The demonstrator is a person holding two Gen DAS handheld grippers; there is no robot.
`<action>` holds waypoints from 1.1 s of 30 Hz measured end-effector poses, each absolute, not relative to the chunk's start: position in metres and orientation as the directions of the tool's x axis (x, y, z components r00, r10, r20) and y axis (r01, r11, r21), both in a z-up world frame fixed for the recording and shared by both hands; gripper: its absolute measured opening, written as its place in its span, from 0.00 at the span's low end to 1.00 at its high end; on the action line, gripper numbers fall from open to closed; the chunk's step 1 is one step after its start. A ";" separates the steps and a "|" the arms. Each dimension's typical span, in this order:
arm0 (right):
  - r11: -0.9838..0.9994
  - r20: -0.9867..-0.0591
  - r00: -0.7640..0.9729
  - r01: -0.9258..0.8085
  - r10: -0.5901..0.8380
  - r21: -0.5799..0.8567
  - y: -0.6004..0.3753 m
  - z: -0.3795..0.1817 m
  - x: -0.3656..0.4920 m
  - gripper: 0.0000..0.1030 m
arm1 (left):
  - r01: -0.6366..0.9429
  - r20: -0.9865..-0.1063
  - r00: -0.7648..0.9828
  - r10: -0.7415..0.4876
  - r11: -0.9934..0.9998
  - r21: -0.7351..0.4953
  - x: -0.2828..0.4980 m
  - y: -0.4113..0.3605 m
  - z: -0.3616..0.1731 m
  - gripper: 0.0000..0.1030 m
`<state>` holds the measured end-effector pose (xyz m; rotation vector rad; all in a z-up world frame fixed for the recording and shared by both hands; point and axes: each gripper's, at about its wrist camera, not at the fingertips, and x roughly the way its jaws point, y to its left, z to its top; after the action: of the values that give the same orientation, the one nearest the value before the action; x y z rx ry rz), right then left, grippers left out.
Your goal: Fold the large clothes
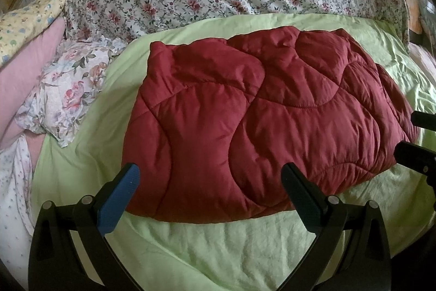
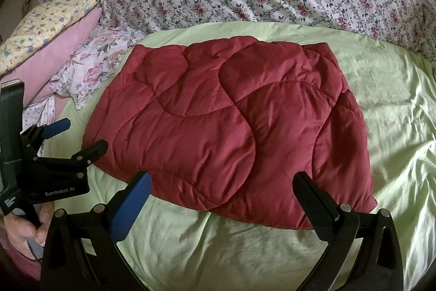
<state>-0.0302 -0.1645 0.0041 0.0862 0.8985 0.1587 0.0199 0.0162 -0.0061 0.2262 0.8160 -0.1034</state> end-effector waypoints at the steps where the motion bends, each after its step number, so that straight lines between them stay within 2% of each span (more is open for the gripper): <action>1: 0.985 -0.772 0.612 -0.102 0.174 0.141 -0.164 0.004 -0.030 1.00 | 0.178 -0.731 0.682 -0.004 0.971 0.160 0.020 0.016 -0.006 1.00; 33: 0.986 -0.789 0.593 -0.050 0.158 0.160 -0.178 0.001 -0.030 1.00 | 0.169 -0.775 0.631 -0.043 0.982 0.084 0.029 0.025 -0.005 1.00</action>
<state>-0.0296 -0.1784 0.0007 0.1254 0.9285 0.1213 0.0288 0.0249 -0.0049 0.1540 0.8809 -0.1220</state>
